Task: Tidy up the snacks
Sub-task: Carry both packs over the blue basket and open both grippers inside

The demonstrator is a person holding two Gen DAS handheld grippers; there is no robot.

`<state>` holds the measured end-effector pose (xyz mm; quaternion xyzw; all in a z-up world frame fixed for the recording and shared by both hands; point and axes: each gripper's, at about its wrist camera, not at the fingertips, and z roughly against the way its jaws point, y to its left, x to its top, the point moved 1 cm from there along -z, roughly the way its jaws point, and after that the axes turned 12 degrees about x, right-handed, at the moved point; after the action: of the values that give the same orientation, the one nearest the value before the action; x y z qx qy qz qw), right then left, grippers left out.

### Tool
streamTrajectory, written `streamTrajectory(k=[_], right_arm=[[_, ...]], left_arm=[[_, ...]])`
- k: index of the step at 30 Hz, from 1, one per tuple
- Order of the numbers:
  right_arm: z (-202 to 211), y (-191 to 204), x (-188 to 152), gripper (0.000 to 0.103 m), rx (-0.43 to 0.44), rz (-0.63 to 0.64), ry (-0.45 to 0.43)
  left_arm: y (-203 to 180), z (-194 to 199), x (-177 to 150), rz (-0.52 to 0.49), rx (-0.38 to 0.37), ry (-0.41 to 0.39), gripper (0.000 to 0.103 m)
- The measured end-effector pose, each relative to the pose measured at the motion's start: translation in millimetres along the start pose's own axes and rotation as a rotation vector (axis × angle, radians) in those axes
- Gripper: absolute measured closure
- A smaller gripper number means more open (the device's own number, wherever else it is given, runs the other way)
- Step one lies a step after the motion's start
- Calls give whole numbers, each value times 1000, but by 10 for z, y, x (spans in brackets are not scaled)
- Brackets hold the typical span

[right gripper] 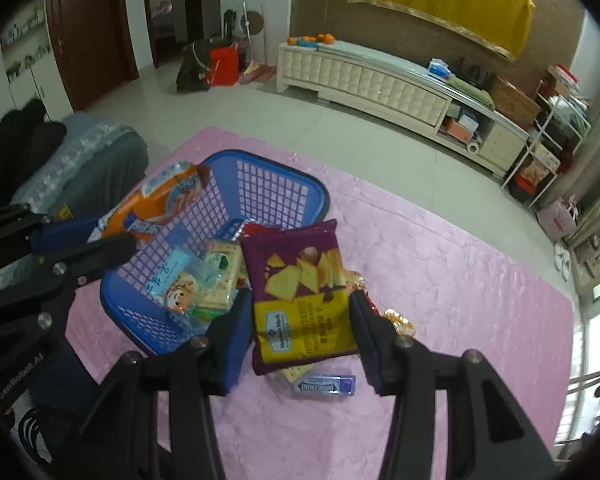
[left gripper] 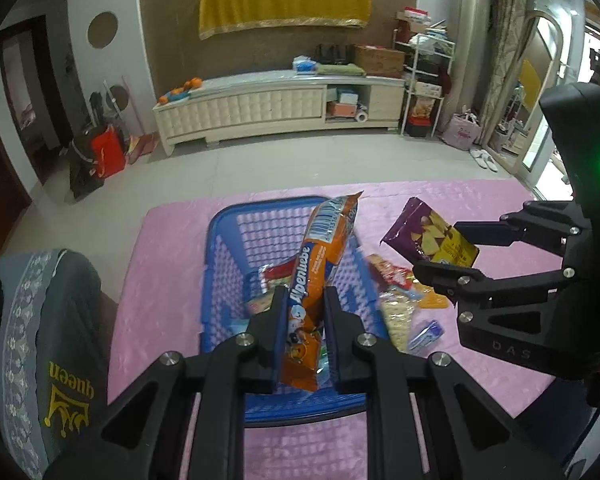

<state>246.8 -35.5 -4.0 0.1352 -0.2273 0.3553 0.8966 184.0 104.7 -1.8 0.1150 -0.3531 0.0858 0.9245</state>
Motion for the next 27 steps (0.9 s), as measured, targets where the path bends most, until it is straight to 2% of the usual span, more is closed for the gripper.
streamTrajectory(k=[9,24,26,27], right_arm=[[-444,285,196,50,-40,72,95],[-1161,236,496,50,-234,89,238],[-1181,237,534,43,-310,100,226],[-1183,248,544,31,-345,116,219]], left_arm=[[267,-346,-58,39,6,73,87],[455,-868,-119,86,-19,163,87],[439,-878,-123,86,-20,174,87],[435,-884,-131,90,-21,176,87]])
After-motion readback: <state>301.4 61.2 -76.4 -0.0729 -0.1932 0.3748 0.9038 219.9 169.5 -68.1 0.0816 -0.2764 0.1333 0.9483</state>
